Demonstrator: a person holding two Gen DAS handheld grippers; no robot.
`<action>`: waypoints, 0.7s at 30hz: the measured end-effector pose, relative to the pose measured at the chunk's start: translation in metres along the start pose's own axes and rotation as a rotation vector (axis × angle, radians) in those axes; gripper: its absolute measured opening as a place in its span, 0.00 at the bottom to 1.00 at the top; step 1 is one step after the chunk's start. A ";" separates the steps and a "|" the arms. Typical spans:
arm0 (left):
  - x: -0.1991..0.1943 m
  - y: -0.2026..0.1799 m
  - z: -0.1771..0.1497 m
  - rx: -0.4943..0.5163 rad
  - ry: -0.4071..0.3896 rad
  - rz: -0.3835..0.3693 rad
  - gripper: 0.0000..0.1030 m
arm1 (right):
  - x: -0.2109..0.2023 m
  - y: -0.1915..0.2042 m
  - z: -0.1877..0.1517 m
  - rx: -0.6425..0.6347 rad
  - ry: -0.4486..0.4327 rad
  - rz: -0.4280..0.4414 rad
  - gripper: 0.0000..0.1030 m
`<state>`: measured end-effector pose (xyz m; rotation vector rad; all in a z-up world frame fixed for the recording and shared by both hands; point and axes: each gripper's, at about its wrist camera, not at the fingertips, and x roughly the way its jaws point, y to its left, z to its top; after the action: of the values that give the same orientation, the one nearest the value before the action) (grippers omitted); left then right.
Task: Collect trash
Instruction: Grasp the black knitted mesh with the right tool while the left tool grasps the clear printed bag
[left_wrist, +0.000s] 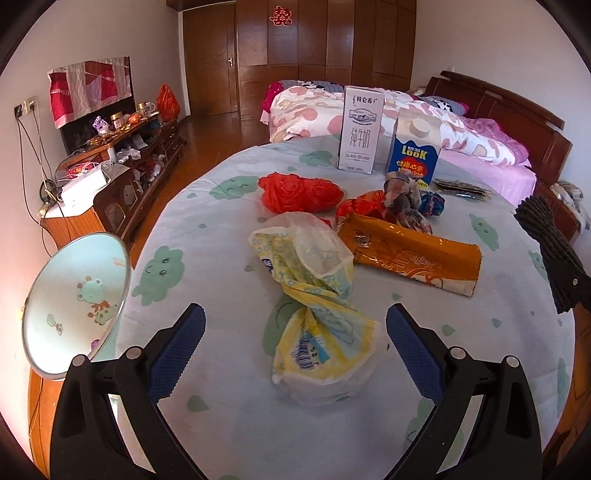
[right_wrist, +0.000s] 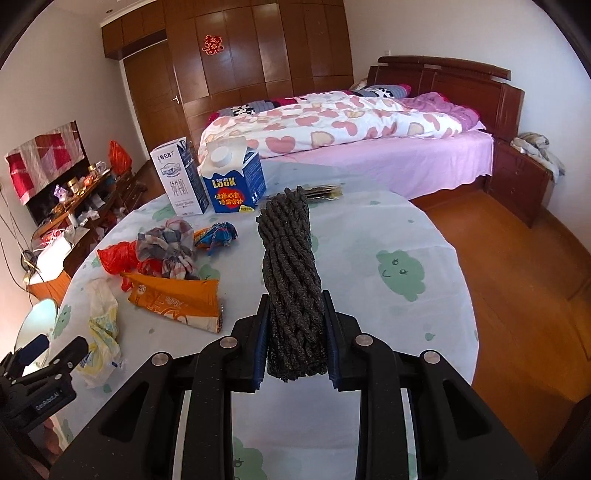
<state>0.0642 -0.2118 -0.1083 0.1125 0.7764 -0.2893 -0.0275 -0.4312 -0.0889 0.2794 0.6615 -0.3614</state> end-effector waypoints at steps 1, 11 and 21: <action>0.004 -0.003 -0.001 0.003 0.007 -0.007 0.90 | 0.001 0.000 -0.001 0.002 0.004 0.004 0.26; 0.026 -0.009 -0.007 0.015 0.093 -0.044 0.62 | -0.002 0.000 0.002 0.007 0.008 0.025 0.26; 0.011 0.000 -0.003 0.038 0.051 -0.048 0.45 | -0.009 0.013 0.001 -0.008 -0.016 0.048 0.26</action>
<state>0.0690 -0.2138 -0.1182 0.1381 0.8252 -0.3480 -0.0283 -0.4174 -0.0808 0.2837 0.6398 -0.3147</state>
